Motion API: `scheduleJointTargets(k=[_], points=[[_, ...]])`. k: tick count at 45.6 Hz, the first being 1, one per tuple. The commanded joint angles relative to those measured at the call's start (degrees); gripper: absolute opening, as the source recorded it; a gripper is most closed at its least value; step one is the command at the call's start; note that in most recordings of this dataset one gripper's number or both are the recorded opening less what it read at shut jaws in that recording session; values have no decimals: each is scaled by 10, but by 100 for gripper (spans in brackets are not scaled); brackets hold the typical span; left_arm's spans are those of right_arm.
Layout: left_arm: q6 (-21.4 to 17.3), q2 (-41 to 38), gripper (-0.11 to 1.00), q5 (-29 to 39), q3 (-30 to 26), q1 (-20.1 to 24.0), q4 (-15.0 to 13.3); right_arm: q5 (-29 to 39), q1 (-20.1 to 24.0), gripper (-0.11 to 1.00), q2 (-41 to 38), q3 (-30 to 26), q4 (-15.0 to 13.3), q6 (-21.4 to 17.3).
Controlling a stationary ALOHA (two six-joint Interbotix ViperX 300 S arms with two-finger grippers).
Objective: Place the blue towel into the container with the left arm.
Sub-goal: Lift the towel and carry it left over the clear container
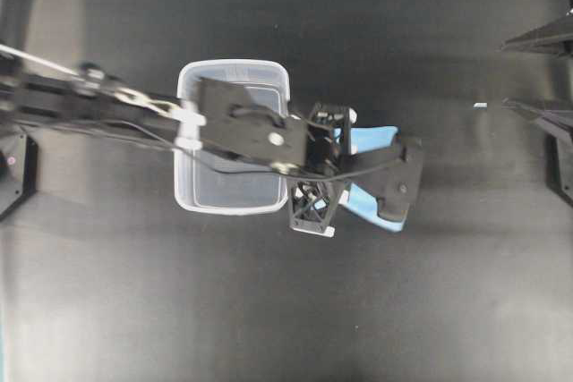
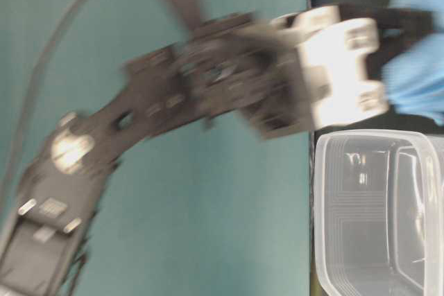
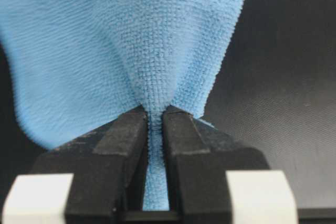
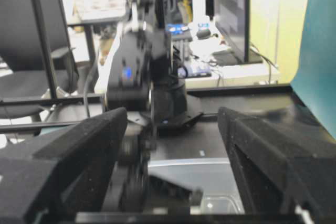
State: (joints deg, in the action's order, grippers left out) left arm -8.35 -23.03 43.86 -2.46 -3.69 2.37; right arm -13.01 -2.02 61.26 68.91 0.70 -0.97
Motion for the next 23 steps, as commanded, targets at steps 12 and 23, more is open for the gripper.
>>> scheduleJointTargets(k=[12, 23], points=[[4, 242, 6, -23, 136, -8, 2, -4, 2, 69, -3, -4, 2, 1], [6, 383, 6, -70, 240, 11, 2, -5, 1, 69, -2, -4, 2, 1]])
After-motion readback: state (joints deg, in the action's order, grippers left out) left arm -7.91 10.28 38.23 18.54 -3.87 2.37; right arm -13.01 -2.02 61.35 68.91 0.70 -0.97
